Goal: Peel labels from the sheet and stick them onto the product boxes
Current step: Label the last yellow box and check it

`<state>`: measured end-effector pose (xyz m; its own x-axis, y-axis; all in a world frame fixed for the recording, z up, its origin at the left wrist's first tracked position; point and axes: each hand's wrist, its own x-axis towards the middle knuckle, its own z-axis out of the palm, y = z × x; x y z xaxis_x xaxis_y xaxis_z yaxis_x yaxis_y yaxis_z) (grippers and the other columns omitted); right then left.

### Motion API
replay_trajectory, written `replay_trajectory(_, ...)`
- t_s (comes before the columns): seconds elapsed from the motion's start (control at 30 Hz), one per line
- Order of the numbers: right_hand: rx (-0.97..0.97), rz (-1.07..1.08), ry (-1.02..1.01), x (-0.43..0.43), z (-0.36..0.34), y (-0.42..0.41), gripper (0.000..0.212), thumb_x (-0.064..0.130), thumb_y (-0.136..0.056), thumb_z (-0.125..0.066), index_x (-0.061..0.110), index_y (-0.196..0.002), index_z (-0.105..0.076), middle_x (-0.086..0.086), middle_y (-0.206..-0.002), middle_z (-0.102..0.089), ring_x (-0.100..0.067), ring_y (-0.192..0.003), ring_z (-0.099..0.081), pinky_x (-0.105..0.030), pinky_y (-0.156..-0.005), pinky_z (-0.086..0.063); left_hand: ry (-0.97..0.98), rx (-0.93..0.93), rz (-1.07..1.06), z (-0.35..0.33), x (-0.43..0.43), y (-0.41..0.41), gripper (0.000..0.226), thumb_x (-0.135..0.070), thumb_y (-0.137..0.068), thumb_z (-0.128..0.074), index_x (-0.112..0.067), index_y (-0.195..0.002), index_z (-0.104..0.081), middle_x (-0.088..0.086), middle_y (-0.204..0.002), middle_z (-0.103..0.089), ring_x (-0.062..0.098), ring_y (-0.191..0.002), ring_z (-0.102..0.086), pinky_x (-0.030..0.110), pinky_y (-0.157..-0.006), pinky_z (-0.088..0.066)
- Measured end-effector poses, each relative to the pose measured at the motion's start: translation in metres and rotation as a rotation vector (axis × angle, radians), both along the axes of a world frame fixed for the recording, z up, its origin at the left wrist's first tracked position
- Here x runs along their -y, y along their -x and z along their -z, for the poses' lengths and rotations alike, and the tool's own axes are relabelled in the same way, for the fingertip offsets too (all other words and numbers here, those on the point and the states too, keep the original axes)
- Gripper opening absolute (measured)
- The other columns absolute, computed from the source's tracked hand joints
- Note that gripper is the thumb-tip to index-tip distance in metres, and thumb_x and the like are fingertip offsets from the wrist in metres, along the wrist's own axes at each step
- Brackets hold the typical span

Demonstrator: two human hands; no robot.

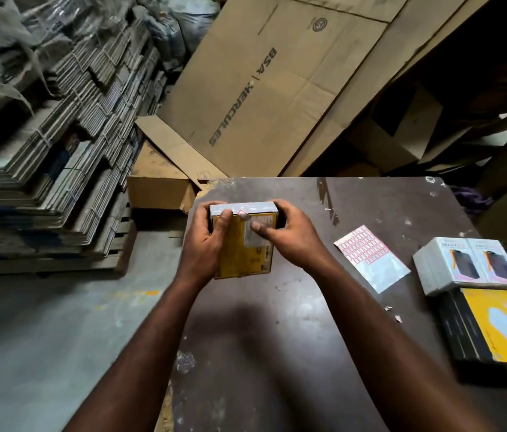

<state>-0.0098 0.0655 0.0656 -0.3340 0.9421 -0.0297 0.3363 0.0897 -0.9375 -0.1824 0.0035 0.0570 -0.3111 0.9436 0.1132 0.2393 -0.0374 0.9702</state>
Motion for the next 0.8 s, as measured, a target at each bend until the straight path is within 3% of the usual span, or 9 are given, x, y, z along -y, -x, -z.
replay_trajectory(0.07, 0.000, -0.002, 0.001, 0.003, -0.007, -0.002, 0.052, 0.035, -0.084, -0.077, 0.017, -0.129, -0.057, 0.004, -0.115, -0.069, -0.012, -0.104, -0.066, -0.032, -0.083, -0.060, -0.033, 0.016, 0.003, -0.005, 0.000, -0.002, 0.032, -0.046, -0.095, -0.051, -0.022, -0.116, -0.053, 0.001, -0.109, -0.062, -0.001, -0.092, -0.062, 0.014, -0.073, -0.050)
replay_trajectory(0.17, 0.045, 0.031, -0.132, 0.008, -0.014, -0.005, 0.055, 0.030, -0.084, -0.078, 0.020, -0.132, -0.055, 0.005, -0.121, -0.062, -0.009, -0.109, -0.060, -0.015, -0.079, -0.052, -0.028, 0.020, 0.000, -0.011, 0.002, -0.010, 0.032, -0.040, -0.096, -0.048, -0.017, -0.118, -0.049, -0.002, -0.105, -0.062, -0.008, -0.085, -0.062, 0.012, -0.068, -0.051)
replay_trajectory(0.33, 0.186, -0.060, -0.436, 0.011, -0.023, -0.005, 0.037, 0.021, -0.085, -0.076, 0.026, -0.121, -0.068, 0.003, -0.135, -0.055, -0.015, -0.127, -0.047, -0.032, -0.101, -0.045, 0.012, -0.047, -0.042, -0.011, 0.005, -0.018, 0.026, -0.040, -0.099, -0.048, -0.020, -0.117, -0.049, -0.008, -0.101, -0.063, -0.006, -0.084, -0.064, 0.015, -0.065, -0.050)
replay_trajectory(0.53, 0.093, -0.096, -0.368, 0.014, -0.024, -0.006, 0.026, 0.017, -0.081, -0.078, 0.029, -0.103, -0.073, 0.006, -0.130, -0.059, -0.013, -0.123, -0.052, -0.041, -0.097, -0.053, 0.061, -0.085, -0.051, -0.012, 0.014, -0.017, 0.031, -0.042, -0.098, -0.049, -0.018, -0.117, -0.051, -0.006, -0.098, -0.065, -0.001, -0.083, -0.065, 0.012, -0.062, -0.049)
replay_trajectory(0.63, 0.023, -0.110, -0.306, 0.018, -0.020, -0.005, 0.024, 0.013, -0.079, -0.080, 0.021, -0.101, -0.074, 0.006, -0.120, -0.066, -0.007, -0.111, -0.061, -0.033, -0.092, -0.056, 0.081, -0.085, -0.078, -0.009, 0.020, -0.017, 0.031, -0.043, -0.097, -0.050, -0.017, -0.114, -0.053, -0.007, -0.095, -0.066, 0.002, -0.084, -0.065, 0.017, -0.063, -0.049)
replay_trajectory(0.8, -0.091, -0.100, -0.210, 0.023, -0.018, 0.000, 0.015, 0.024, -0.086, -0.076, 0.016, -0.099, -0.076, 0.009, -0.105, -0.072, -0.003, -0.099, -0.067, -0.025, -0.085, -0.057, 0.102, -0.095, -0.086, -0.009, 0.028, -0.016, 0.031, -0.046, -0.097, -0.048, -0.021, -0.113, -0.053, -0.008, -0.095, -0.066, 0.003, -0.085, -0.066, 0.019, -0.063, -0.049)
